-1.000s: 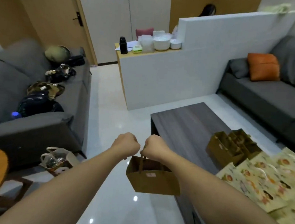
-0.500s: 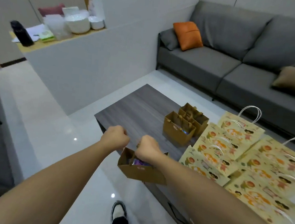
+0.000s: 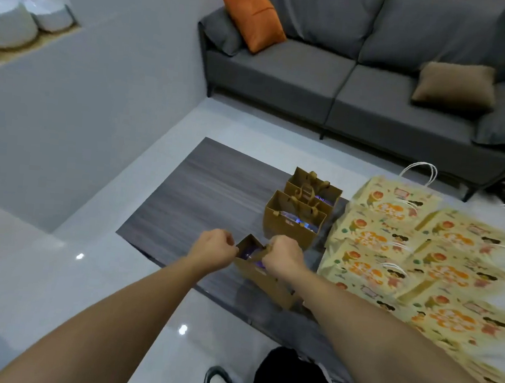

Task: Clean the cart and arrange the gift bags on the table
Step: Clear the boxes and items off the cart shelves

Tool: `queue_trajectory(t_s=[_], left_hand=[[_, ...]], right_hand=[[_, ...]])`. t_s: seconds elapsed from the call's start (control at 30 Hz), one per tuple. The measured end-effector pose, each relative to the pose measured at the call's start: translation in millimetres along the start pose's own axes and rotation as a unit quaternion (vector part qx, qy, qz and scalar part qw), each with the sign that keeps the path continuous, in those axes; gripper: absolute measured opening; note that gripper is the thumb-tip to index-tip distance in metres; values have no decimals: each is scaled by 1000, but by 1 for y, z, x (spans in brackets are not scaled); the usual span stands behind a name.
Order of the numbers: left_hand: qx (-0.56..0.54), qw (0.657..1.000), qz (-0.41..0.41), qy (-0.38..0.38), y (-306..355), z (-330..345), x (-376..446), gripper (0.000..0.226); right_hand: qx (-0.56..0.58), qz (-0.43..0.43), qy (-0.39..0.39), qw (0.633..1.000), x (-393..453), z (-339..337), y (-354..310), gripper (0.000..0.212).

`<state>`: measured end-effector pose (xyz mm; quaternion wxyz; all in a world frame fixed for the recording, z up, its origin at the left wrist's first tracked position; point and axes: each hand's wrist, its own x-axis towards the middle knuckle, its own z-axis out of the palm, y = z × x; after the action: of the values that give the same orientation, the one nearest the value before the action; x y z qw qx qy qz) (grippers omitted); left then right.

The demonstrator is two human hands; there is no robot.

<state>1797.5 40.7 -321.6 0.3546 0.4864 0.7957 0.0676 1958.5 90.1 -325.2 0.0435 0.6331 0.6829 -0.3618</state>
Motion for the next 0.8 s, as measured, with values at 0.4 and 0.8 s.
queue_trajectory(t_s=[0.4, 0.8], left_hand=[[52, 995, -37, -75, 25, 0, 95, 26], [114, 982, 22, -146, 73, 6, 150, 23]], right_hand=[[-24, 46, -47, 998, 119, 8, 13, 22], [-39, 103, -11, 994, 155, -14, 33, 24]])
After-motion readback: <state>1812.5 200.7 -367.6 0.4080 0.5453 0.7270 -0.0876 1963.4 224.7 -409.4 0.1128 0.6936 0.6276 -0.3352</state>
